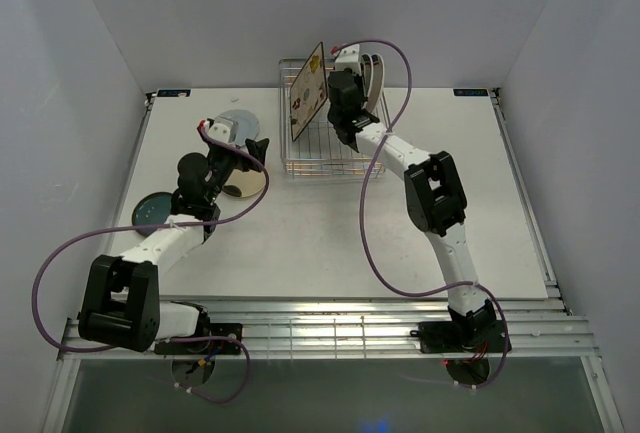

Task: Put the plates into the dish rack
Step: Insert the plate into the dish rack, then move the dish rack to the center of the board.

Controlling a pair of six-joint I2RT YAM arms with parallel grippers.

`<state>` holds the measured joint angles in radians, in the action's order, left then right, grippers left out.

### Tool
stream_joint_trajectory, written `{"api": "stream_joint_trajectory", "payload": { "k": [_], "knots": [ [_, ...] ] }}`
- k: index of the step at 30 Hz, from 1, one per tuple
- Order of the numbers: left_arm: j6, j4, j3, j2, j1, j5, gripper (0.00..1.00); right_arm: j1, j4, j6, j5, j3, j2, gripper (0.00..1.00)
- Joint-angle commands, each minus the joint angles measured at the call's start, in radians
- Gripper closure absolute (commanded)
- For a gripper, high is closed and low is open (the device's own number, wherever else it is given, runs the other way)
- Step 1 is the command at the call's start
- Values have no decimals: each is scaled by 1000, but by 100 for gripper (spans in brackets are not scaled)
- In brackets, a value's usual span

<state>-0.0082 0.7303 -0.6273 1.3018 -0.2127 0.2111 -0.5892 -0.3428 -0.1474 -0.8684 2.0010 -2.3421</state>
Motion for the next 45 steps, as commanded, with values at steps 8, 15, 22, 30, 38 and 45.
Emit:
{"api": "stream_joint_trajectory", "payload": {
  "k": [8,15,22,30,38,45],
  "knots": [
    [-6,0,-32,40,-7,27,2,-18,-64,52,20,-146,225,52],
    [-36,-69,-106,122,-7,43,2,-18,57,129,34,-286,397,50],
    [-56,-153,-192,180,-17,50,2,-3,224,239,118,-398,523,51],
    [-39,-288,-323,234,-47,1,2,34,383,296,250,-473,575,52],
    [-65,-468,-515,390,-57,-29,2,109,403,332,376,-536,566,52],
    [-72,-560,-663,542,-67,-98,2,175,421,339,471,-461,451,52]
  ]
}}
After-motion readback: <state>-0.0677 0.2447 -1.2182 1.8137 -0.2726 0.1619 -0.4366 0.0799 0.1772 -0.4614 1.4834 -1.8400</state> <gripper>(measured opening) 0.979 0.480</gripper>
